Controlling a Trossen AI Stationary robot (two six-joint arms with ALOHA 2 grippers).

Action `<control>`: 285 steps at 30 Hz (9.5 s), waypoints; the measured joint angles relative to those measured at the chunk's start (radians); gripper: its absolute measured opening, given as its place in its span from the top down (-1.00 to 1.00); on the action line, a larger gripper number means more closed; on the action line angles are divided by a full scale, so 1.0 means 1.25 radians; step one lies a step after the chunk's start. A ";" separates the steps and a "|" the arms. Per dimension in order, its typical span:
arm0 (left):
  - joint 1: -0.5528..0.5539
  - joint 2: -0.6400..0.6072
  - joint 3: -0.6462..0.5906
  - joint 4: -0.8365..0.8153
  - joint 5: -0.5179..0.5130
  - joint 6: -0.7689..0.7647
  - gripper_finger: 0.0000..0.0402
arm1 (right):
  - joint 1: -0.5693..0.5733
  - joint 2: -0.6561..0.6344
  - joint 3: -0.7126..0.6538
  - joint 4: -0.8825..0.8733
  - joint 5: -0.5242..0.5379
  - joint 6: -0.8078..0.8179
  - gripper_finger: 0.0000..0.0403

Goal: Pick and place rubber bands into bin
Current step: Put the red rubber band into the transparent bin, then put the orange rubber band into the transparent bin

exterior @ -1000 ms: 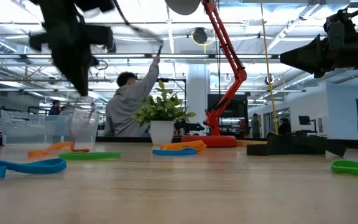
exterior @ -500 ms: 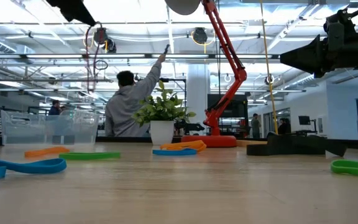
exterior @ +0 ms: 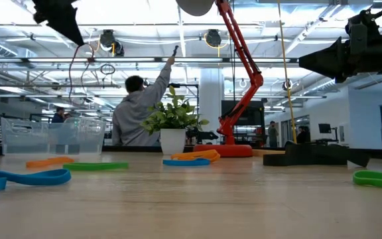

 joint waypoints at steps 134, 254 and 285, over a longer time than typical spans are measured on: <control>-0.181 0.375 -0.220 0.427 0.531 0.279 0.05 | 0.000 0.001 0.000 0.016 0.000 0.015 0.43; 0.275 0.084 -0.412 0.219 0.138 -0.161 0.97 | 0.000 0.000 0.000 0.020 0.000 0.012 0.43; 0.299 0.083 -0.470 0.354 0.186 -0.039 0.28 | 0.000 0.001 0.000 0.020 0.000 0.012 0.43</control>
